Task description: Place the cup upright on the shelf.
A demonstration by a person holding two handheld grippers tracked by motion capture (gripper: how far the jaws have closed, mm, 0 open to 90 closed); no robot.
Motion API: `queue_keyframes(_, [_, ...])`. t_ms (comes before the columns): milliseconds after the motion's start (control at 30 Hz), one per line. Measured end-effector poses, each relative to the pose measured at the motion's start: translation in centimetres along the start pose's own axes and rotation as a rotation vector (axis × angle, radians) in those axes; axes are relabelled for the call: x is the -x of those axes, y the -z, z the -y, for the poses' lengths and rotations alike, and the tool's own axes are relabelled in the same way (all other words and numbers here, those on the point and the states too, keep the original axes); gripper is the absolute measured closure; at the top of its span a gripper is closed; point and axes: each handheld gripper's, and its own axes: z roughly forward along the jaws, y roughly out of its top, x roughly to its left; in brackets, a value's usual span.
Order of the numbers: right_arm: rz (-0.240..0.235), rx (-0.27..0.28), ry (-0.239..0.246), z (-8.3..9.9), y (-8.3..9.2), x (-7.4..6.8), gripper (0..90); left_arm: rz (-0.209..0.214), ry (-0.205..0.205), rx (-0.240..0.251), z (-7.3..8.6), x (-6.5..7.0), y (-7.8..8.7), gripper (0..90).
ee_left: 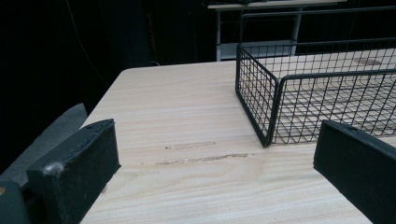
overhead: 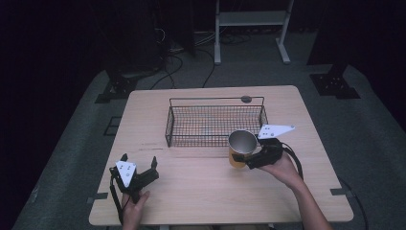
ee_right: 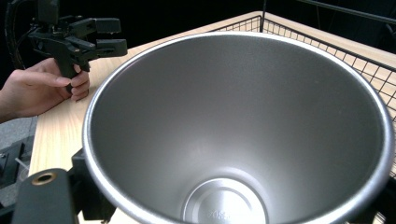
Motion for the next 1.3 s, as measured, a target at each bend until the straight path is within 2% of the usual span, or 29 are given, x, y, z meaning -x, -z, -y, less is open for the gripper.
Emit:
queue_keyframes(633, [0.001,0.001,0.009,-2.8,-0.7,1.7,14.0,0.001,0.001,-0.001,0.0,0.0,0.0,0.0])
queue_keyframes(1300, [-0.006,-0.026,0.012,-6.3,-2.5,4.0,14.0,0.0,0.005,0.0,0.0,0.0,0.0,0.0])
